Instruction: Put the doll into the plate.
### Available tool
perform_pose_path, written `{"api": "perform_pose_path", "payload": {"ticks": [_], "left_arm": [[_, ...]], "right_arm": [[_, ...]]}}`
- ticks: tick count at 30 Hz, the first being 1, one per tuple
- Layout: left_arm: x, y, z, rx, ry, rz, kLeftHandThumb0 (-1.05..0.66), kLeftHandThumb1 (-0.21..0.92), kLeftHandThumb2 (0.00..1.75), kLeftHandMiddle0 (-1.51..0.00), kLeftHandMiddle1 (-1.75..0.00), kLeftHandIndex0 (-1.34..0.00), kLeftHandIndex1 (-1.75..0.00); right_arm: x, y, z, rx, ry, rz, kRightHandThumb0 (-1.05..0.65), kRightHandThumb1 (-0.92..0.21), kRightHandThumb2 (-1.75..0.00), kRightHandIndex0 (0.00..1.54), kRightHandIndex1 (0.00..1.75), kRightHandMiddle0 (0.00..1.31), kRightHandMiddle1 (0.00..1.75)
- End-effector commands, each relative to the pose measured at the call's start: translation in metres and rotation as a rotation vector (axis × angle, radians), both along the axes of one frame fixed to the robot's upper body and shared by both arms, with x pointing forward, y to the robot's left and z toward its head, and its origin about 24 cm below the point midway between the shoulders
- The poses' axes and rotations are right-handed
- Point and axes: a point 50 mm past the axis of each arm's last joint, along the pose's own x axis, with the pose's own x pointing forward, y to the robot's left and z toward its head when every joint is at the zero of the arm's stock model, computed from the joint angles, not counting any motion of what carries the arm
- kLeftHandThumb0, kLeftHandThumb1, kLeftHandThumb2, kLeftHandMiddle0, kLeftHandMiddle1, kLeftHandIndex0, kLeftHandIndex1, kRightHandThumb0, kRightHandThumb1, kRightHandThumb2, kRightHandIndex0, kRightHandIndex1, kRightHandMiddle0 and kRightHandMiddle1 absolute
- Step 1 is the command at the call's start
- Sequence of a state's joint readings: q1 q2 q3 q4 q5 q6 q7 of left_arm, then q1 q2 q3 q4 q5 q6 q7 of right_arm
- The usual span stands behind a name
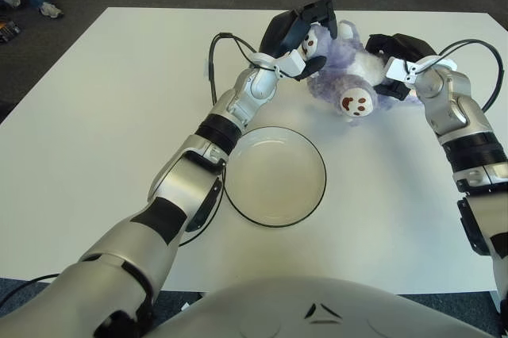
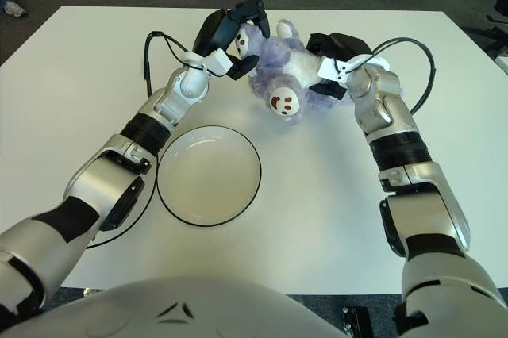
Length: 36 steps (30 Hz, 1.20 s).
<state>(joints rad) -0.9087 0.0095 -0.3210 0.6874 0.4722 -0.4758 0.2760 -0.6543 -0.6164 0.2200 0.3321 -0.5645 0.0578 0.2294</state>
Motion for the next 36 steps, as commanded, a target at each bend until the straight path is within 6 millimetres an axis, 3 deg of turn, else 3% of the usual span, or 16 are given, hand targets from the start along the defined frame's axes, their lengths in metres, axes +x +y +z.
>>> {"api": "perform_pose_path", "payload": {"ticks": [1,8,19,30,36], "left_arm": [[0.002,0.011,-0.004,0.033,0.002,0.038,-0.01,-0.07,1.72,-0.93,-1.69,-0.69,-1.69],[-0.002,0.020,0.000,0.051,0.001,0.050,0.00,-0.11,1.71,-1.00,-1.52,-0.71,-1.74],[-0.013,0.033,0.007,0.063,0.008,0.044,0.00,-0.10,1.71,-0.98,-1.55,-0.69,-1.75],[-0.021,0.047,0.013,0.074,0.009,0.067,0.00,-0.08,1.70,-0.97,-1.56,-0.68,-1.75],[-0.031,0.064,0.015,0.079,0.013,0.095,0.00,-0.08,1.66,-0.99,-1.48,-0.69,-1.75]], "right_arm": [[-0.008,0.002,0.008,0.034,-0.044,0.010,0.00,0.18,-1.71,1.04,1.29,0.89,1.75],[-0.012,0.005,0.017,0.047,-0.060,0.018,0.00,0.17,-1.71,1.04,1.29,0.88,1.75],[-0.030,0.019,0.033,0.037,-0.146,0.066,0.00,0.15,-1.69,1.03,1.30,0.86,1.75],[-0.034,0.025,0.038,0.018,-0.206,0.110,0.00,0.15,-1.68,1.03,1.29,0.86,1.75],[-0.039,0.030,0.042,0.038,-0.218,0.140,0.00,0.18,-1.71,1.06,1.28,0.87,1.75]]}}
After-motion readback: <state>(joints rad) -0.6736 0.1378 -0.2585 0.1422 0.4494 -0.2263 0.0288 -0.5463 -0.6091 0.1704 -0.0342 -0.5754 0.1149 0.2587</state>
